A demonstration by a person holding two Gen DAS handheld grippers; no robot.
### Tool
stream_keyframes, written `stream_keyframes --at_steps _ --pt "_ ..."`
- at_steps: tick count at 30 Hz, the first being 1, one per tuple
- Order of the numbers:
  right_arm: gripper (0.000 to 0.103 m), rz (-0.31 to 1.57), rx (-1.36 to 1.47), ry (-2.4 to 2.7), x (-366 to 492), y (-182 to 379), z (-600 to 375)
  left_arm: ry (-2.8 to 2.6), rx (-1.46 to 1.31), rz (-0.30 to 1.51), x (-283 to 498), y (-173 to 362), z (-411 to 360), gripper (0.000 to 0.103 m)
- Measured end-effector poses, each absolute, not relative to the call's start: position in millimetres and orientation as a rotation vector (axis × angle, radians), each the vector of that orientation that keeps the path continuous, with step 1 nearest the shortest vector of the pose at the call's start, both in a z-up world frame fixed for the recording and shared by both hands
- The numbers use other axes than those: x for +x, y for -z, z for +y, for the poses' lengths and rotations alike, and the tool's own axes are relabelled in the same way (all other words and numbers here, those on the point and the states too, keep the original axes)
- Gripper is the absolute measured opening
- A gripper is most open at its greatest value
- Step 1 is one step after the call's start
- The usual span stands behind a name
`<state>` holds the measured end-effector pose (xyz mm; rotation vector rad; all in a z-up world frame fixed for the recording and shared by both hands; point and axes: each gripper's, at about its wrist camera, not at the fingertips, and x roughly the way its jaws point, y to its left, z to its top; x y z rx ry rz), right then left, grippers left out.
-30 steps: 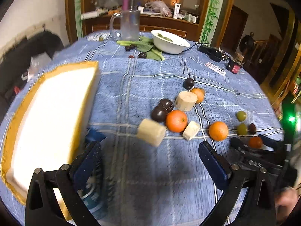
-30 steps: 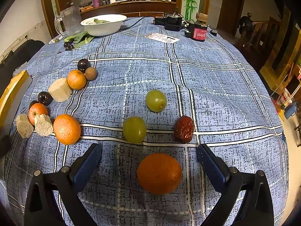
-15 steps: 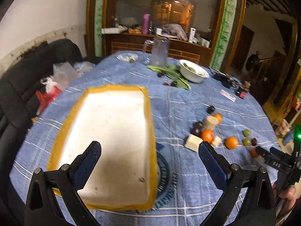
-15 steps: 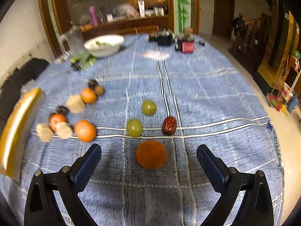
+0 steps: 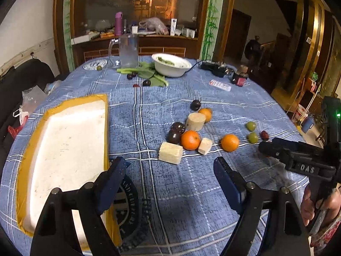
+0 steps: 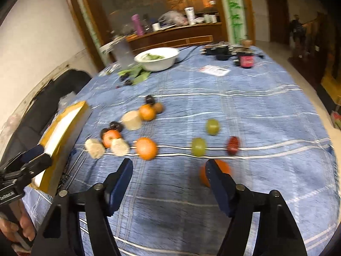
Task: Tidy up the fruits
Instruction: 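Grasp an orange with the right tool while the left tool grasps a white yam cube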
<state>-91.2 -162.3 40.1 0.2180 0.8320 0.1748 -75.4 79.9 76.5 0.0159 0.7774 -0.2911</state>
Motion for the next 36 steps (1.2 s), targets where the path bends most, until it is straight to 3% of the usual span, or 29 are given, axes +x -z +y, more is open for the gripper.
stream_keyframes --at_steps 3,6,7,13,18,19,20,29,36 --pt "0.071 0.842 0.158 -0.218 -75 -31 -137 0.304 0.014 0.827 -57 -63 79 0.08" --pt "0.067 0.861 0.118 -0.237 -62 -22 -123 0.328 0.035 0.875 -44 -51 72 0.056" --pt "0.065 0.868 0.112 -0.241 -59 -19 -121 0.334 0.048 0.887 -40 -48 69 0.054" --pt "0.062 0.903 0.131 -0.258 -41 -7 -120 0.345 0.126 0.911 -21 -34 47 0.053" --pt "0.044 0.93 0.133 -0.272 -29 0 -116 0.331 0.173 0.94 -11 -21 39 0.052" --pt "0.036 0.941 0.134 -0.276 -27 3 -115 0.32 0.186 0.93 -12 -20 39 0.041" --pt "0.035 0.938 0.131 -0.272 -27 3 -114 0.306 0.203 0.919 -14 -21 39 0.033" --pt "0.034 0.898 0.167 -0.286 -41 -15 -109 0.324 0.085 0.851 -36 -52 61 0.032" --pt "0.035 0.835 0.129 -0.346 -64 -55 -78 0.238 -0.036 0.769 -68 -91 123 0.032"
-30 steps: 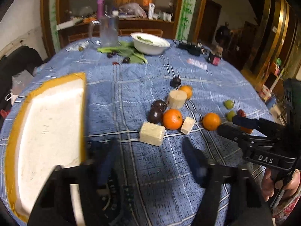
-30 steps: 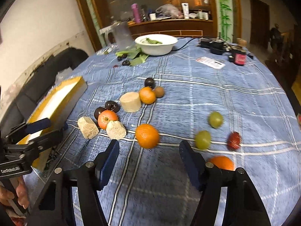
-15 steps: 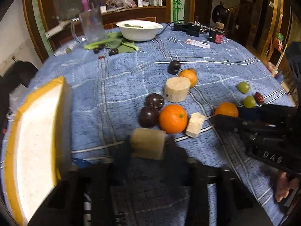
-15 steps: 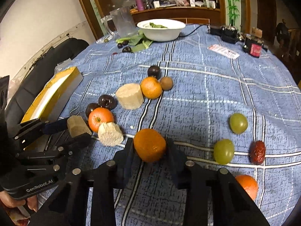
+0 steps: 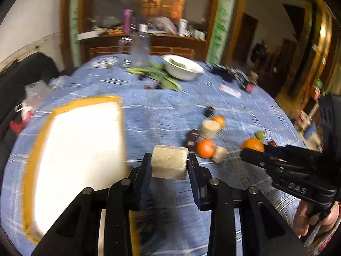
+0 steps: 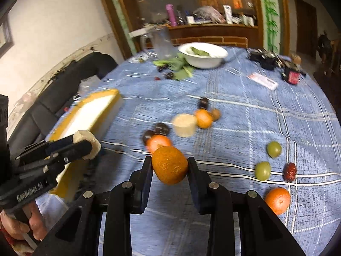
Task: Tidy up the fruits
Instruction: 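Grasp an orange with the right tool while the left tool grasps a white yam cube, then carry both over the tray and open both tools to drop them in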
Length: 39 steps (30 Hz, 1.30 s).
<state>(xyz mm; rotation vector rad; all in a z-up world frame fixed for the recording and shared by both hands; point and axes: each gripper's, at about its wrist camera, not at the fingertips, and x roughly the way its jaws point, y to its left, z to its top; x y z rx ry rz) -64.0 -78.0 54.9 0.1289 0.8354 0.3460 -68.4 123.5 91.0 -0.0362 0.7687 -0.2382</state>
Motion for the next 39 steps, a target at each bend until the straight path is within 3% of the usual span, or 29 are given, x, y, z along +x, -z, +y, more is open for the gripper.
stream_keyframes --at_steps 5,11,21,23,25,31,35,39 --pt "0.035 0.798 0.109 -0.455 -75 -86 -32 0.072 -0.07 0.742 -82 -105 187 0.032" --pt "0.035 0.823 0.084 -0.629 -67 -104 54 -0.118 -0.102 0.781 -84 -87 253 0.033" --pt "0.036 0.976 -0.071 -0.67 -53 -37 164 -0.148 -0.211 0.84 -87 -53 305 0.033" --pt "0.036 0.985 -0.08 -0.67 -51 -30 170 -0.153 -0.2 0.83 -88 -56 303 0.037" --pt "0.037 0.978 -0.09 -0.665 -53 -28 174 -0.155 -0.188 0.813 -90 -59 302 0.052" --pt "0.044 0.95 -0.116 -0.67 -63 -30 181 -0.159 -0.173 0.779 -101 -72 296 0.068" --pt "0.045 0.905 -0.116 -0.656 -74 -44 170 -0.185 -0.149 0.756 -110 -83 288 0.071" --pt "0.055 0.857 -0.1 -0.626 -87 -58 148 -0.192 -0.112 0.72 -120 -95 276 0.073"
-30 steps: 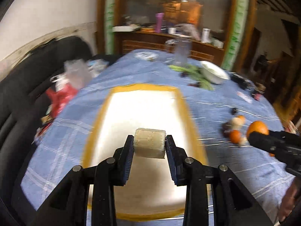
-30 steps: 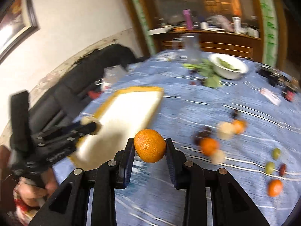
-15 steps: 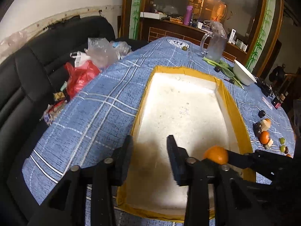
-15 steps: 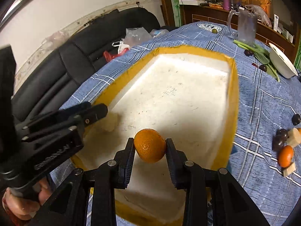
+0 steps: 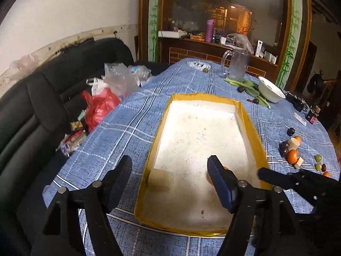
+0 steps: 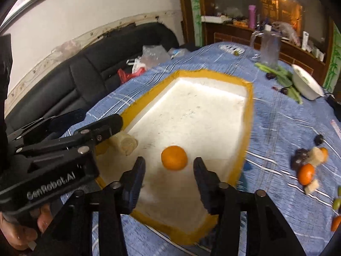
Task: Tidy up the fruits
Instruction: 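Carry both over the tray and open both tools to drop them in, then withdraw both open tools from the tray back toward the fruit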
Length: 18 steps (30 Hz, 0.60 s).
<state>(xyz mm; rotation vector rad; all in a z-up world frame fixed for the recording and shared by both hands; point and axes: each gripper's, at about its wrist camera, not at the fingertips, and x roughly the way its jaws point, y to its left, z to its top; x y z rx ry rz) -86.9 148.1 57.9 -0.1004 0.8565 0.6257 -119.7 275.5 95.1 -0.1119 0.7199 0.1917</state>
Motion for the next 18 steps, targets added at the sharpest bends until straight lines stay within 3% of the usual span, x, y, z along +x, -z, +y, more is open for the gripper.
stream_keyframes --at_steps 9,18 --pt "0.059 0.806 0.011 -0.519 -100 -72 73 -0.129 -0.014 0.644 -133 -119 224 0.081" --pt "0.059 0.801 0.104 -0.436 -104 -66 13 -0.071 0.099 0.653 -132 -121 171 0.081"
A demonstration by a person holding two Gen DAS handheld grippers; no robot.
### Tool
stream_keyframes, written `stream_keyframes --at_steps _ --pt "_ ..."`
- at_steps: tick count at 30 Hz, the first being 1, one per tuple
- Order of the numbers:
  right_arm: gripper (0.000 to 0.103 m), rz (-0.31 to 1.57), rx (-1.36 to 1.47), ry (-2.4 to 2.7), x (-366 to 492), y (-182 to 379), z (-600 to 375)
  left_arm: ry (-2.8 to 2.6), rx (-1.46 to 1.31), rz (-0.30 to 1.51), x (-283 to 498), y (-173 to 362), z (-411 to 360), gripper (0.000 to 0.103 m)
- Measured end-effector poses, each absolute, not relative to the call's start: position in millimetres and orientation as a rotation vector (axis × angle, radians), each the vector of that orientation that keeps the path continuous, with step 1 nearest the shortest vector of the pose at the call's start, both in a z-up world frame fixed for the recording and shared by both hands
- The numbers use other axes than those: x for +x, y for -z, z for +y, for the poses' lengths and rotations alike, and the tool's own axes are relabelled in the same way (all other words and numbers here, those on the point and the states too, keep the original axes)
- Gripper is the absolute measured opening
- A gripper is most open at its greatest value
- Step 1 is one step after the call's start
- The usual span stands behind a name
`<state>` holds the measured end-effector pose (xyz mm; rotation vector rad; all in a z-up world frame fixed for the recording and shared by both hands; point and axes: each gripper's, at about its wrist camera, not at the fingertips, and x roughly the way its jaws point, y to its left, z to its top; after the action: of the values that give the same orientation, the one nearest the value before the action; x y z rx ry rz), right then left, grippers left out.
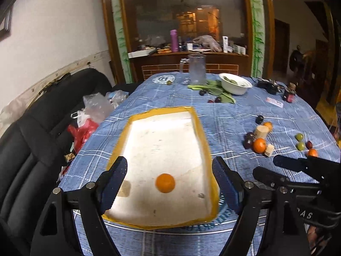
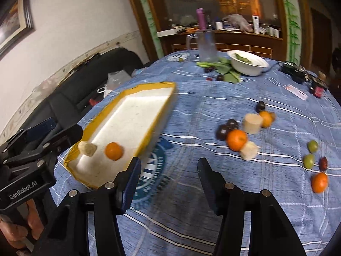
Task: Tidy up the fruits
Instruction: 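Withdraw both open tools from the tray back toward the fruit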
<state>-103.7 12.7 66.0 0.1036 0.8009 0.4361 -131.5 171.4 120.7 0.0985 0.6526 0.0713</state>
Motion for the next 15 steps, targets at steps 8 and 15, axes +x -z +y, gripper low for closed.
stream_keyframes --at_steps 8,15 --pt "0.062 0.789 0.164 -0.376 -108 -58 -38 -0.023 0.165 0.681 -125 -114 134 0.082" --pt "0.062 0.784 0.224 -0.276 -108 -50 -102 0.064 0.15 0.77 -107 -95 107 0.082"
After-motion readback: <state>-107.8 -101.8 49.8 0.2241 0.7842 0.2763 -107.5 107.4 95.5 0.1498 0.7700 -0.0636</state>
